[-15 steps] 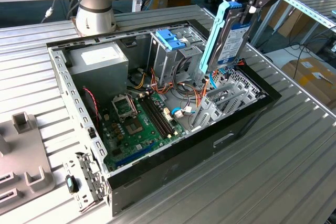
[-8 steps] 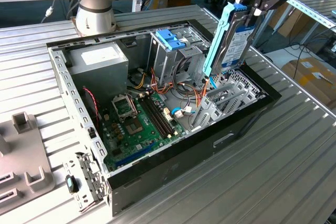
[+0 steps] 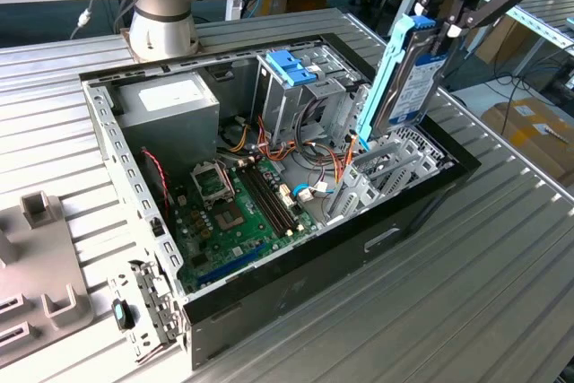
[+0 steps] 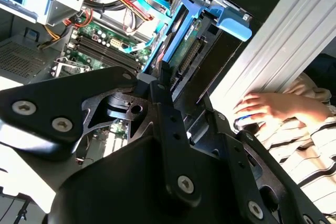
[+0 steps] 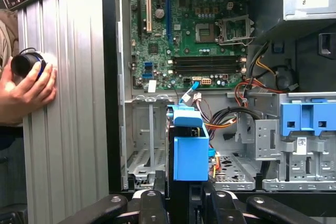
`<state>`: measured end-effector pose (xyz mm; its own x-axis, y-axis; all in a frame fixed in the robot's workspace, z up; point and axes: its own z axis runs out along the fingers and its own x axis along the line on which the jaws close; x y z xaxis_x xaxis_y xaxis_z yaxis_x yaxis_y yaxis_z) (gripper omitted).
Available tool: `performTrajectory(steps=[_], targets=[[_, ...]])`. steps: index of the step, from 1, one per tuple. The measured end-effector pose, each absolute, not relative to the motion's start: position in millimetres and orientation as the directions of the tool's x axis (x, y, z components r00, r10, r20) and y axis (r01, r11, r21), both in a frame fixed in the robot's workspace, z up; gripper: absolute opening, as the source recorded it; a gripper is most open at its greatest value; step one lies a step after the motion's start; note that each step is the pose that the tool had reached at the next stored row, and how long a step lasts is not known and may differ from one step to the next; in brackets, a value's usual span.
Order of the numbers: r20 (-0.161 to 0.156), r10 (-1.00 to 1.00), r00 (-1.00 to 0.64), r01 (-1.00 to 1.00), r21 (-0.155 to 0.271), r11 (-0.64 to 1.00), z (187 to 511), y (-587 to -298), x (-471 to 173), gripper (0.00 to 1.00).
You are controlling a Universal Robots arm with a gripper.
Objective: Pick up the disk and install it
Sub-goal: 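Pick up the disk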
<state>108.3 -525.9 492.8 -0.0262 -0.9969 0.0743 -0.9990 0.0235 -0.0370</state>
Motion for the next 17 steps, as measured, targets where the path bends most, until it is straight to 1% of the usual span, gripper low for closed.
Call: performTrajectory(steps=[15, 17], targets=[[0.074, -0.997, -0.026, -0.999, -0.037, 0.024, 491.8, -526.4, 108.3, 0.35], [0.074, -0.997, -0.026, -0.999, -0.037, 0.024, 487.3, -531.1, 108.3, 0.35]])
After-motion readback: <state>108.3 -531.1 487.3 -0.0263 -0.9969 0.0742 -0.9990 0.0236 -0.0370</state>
